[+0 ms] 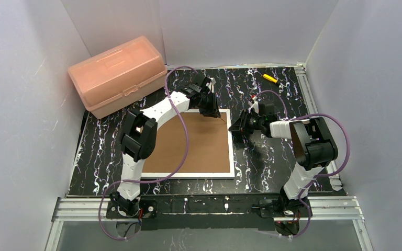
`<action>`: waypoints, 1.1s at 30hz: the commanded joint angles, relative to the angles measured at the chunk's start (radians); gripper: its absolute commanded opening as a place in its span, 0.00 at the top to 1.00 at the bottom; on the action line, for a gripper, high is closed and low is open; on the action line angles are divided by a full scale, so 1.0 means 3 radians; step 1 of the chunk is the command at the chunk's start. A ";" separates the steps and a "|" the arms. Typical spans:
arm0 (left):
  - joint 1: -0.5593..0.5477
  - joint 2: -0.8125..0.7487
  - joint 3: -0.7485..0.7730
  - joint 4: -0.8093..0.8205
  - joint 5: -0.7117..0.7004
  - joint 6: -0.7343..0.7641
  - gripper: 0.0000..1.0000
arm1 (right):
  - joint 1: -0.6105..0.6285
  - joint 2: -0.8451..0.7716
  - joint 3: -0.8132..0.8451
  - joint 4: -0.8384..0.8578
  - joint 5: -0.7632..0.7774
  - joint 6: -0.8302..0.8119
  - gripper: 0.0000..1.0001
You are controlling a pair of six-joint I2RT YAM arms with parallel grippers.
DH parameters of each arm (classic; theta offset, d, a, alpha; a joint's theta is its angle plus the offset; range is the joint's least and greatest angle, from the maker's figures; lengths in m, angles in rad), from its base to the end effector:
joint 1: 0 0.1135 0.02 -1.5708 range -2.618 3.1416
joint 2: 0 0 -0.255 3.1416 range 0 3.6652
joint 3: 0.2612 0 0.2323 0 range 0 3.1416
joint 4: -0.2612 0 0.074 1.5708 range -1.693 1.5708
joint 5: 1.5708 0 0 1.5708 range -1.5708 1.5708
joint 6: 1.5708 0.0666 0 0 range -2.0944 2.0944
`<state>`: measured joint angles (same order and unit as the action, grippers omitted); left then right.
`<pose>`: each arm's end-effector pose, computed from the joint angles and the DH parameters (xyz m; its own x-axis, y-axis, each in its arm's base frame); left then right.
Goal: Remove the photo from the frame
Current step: Release the photo frame item from the photo frame.
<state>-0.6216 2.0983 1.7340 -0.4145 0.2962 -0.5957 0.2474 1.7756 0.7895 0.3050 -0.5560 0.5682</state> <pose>0.3768 -0.2938 0.2132 -0.8800 -0.0298 -0.4741 0.2805 0.7730 -0.5691 0.3280 0.1191 0.1269 -0.8404 0.2592 -0.4760 -0.1819 0.6925 0.6982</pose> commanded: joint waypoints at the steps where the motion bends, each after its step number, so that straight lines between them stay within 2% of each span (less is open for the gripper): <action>1: -0.0013 -0.0057 -0.0050 -0.0036 0.0030 0.0009 1.00 | 0.0037 0.0075 0.0053 -0.0024 -0.0003 -0.0075 0.72; 33: -0.0003 -0.0071 -0.0017 -0.0212 -0.0163 0.0183 1.00 | 0.0037 0.0086 0.0084 -0.0025 -0.0013 -0.0074 0.72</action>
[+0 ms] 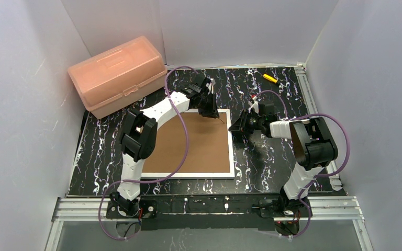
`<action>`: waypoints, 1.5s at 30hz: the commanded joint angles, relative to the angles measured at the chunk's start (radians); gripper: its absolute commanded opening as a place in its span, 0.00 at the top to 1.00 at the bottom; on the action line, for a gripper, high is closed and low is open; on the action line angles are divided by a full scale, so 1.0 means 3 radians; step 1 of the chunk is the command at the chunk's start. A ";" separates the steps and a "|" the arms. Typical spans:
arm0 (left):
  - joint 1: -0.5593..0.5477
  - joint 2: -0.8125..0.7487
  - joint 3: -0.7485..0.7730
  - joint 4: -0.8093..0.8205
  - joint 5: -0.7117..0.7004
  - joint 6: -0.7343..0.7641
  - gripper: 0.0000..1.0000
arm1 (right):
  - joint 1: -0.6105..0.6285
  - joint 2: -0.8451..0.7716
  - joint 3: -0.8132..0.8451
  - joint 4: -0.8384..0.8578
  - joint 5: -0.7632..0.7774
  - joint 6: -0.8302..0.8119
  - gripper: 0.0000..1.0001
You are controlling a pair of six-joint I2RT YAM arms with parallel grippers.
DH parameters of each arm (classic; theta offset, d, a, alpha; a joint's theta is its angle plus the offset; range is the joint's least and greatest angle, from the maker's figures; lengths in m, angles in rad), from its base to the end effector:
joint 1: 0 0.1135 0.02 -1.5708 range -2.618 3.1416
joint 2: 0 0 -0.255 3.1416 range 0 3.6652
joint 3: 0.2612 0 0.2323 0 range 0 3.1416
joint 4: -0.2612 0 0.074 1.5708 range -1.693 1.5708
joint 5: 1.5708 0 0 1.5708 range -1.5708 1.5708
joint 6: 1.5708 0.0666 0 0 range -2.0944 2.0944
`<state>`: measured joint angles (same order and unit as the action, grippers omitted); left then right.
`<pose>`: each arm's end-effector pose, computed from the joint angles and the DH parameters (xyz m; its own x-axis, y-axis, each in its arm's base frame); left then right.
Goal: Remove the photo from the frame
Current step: Release the photo frame item from the photo frame.
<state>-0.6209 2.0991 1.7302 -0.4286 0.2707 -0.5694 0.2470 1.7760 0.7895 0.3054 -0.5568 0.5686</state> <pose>0.3768 -0.2914 0.2099 -0.8743 -0.0133 -0.4851 0.2863 0.7930 -0.5378 0.3281 0.1190 0.1269 -0.8406 0.2595 -0.4755 -0.1816 0.6920 0.6987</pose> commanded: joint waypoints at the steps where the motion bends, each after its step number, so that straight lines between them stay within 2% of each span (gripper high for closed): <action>1: -0.0006 -0.0074 -0.0009 -0.0167 -0.0072 0.0093 1.00 | 0.0037 0.0079 0.0084 -0.0027 -0.0010 -0.0075 0.72; 22: -0.0073 0.0054 0.0018 0.0036 0.0127 -0.0131 1.00 | 0.0039 0.0084 0.0053 -0.0011 -0.0016 -0.0065 0.73; 45: -0.0331 0.0140 0.0394 -0.0197 0.0016 -0.0143 1.00 | 0.0106 0.0116 0.0104 -0.0041 -0.0092 -0.0074 0.74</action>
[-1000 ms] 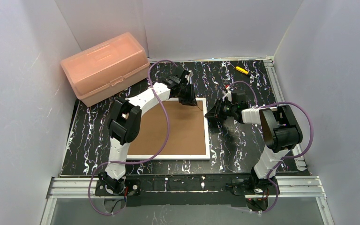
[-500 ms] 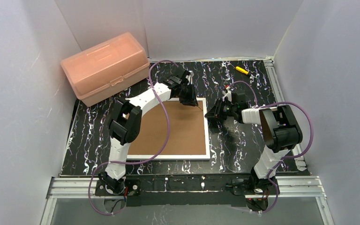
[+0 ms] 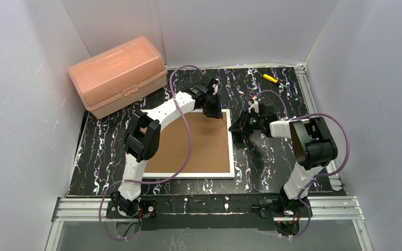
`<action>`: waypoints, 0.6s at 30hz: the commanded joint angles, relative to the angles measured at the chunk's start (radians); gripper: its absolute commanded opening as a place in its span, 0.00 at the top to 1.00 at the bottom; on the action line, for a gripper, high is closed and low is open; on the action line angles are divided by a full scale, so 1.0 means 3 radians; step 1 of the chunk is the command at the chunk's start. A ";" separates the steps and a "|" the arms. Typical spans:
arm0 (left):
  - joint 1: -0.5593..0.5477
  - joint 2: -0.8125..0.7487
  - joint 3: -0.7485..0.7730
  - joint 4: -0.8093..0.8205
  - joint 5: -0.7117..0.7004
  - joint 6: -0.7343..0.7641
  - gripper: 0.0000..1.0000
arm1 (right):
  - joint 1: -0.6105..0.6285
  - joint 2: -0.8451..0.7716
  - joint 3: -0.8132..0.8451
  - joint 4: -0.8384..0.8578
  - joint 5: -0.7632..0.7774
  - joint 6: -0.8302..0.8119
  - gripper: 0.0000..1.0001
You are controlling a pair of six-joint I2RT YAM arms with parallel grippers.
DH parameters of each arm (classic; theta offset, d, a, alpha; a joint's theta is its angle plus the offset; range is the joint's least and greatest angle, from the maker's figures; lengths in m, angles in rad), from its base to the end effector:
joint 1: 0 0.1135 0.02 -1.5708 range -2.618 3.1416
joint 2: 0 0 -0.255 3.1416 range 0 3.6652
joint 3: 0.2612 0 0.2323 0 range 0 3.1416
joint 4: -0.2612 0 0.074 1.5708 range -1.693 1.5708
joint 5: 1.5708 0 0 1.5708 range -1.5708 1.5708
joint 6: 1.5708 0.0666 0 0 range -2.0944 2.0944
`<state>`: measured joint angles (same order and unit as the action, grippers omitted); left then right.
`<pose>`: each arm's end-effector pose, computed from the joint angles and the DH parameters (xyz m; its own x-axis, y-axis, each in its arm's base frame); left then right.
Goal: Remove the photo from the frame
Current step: Release the photo frame item from the photo frame.
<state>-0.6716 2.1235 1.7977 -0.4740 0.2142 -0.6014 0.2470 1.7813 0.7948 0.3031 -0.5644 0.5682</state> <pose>0.3690 -0.3114 0.2158 -0.8726 -0.0127 -0.4883 0.2793 0.8072 -0.5200 0.3289 0.1197 0.1265 -0.8436 0.2562 -0.4718 -0.1836 0.6881 0.7020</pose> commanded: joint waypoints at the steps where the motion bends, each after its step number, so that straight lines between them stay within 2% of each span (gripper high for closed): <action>1: -0.0173 0.0064 0.0182 -0.0046 0.0204 -0.0044 1.00 | 0.0114 0.0096 0.0086 -0.0037 -0.0067 -0.0076 0.74; 18: -0.0415 0.0248 0.0532 -0.0125 0.0296 -0.0208 1.00 | 0.0404 0.0087 0.0163 -0.0122 0.0089 -0.0066 0.75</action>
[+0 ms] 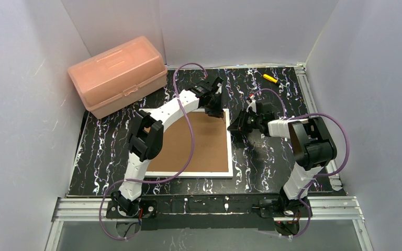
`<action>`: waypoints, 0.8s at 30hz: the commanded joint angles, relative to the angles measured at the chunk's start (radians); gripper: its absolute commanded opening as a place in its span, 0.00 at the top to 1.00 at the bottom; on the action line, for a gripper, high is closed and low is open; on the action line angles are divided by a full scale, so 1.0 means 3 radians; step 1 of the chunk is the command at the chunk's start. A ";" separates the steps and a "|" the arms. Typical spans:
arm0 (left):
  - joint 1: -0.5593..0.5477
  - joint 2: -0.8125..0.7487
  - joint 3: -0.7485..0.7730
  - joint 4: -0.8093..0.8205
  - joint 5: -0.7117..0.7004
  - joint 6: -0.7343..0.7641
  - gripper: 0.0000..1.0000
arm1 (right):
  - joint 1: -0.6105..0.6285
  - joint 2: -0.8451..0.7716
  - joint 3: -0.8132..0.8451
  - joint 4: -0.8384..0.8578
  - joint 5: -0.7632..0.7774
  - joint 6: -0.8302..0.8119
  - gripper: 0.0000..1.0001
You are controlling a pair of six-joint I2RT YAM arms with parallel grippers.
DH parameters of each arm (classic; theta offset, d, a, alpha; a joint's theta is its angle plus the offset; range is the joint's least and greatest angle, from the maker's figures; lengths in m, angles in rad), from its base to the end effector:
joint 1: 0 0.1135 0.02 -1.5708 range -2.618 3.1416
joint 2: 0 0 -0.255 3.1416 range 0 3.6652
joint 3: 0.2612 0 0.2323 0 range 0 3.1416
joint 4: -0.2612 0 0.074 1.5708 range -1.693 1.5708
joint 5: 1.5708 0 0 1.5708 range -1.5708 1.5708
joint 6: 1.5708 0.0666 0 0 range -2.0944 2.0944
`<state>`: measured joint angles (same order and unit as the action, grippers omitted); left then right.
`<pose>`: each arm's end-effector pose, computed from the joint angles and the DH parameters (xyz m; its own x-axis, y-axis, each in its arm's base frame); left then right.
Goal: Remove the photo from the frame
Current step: Release the photo frame item from the photo frame.
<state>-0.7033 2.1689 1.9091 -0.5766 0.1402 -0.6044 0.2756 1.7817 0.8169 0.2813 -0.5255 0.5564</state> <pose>0.3675 -0.3238 0.2207 -0.8703 0.0002 -0.4925 0.2640 0.8444 -0.4662 0.3302 0.1281 0.1294 -0.8380 0.2378 -0.4911 -0.1968 0.7077 0.6785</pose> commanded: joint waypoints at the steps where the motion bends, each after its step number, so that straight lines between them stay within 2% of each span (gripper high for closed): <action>1: -0.0319 0.0101 0.0171 0.0222 0.0544 -0.0205 1.00 | 0.0315 0.0089 0.0089 -0.0060 -0.0026 -0.0033 0.75; 24: -0.0410 0.0243 0.0310 0.0331 0.0993 -0.0503 1.00 | 0.0366 0.0166 0.0022 0.0075 -0.0097 -0.0019 0.76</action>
<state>-0.7174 2.1902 1.9541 -0.6598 0.1493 -0.6857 0.2958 1.7802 0.8223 0.2802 -0.5003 0.5507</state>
